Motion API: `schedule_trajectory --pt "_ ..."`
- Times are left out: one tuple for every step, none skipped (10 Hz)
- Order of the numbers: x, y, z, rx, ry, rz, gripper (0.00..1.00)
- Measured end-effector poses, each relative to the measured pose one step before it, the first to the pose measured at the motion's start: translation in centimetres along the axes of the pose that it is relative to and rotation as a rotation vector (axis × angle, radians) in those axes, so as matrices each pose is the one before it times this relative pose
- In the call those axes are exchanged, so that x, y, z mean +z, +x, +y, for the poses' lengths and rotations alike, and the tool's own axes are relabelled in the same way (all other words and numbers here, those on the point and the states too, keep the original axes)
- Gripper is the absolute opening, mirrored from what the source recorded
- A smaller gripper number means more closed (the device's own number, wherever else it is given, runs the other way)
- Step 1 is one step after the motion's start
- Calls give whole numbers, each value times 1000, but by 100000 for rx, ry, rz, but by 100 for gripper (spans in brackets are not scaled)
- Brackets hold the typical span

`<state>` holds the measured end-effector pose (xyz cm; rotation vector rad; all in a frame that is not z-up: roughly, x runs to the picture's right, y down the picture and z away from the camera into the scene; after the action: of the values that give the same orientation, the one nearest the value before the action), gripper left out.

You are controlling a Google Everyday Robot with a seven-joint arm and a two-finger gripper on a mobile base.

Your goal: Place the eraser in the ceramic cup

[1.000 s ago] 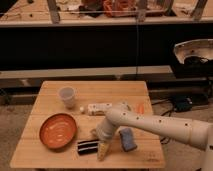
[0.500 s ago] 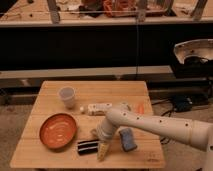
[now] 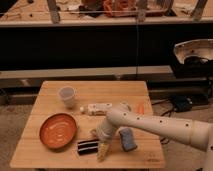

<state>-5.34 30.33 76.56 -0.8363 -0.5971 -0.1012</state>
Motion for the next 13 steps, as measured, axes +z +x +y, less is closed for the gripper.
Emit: schedule_trajectory --pt "0 -14 26 68 -23 -60 80" --pt "5 26 89 213 -48 -81 80" --pt "7 -3 49 98 -27 -66 80" --pt "-4 18 32 100 7 -33 80" --pt "-8 -58 17 -2 -19 -113 80" --pt "-6 18 35 111 1 -77 80" --pt "10 -4 41 70 -38 -103 80" --pt "-1 15 48 104 -25 -81 80" --pt "-5 -9 43 51 -14 -84 80" --pt "-11 -23 29 34 8 -98 80" --pt "43 16 61 82 -84 -92 80" --pt "20 -2 127 219 -11 -71 80" --pt "8 -3 59 129 47 -51 80"
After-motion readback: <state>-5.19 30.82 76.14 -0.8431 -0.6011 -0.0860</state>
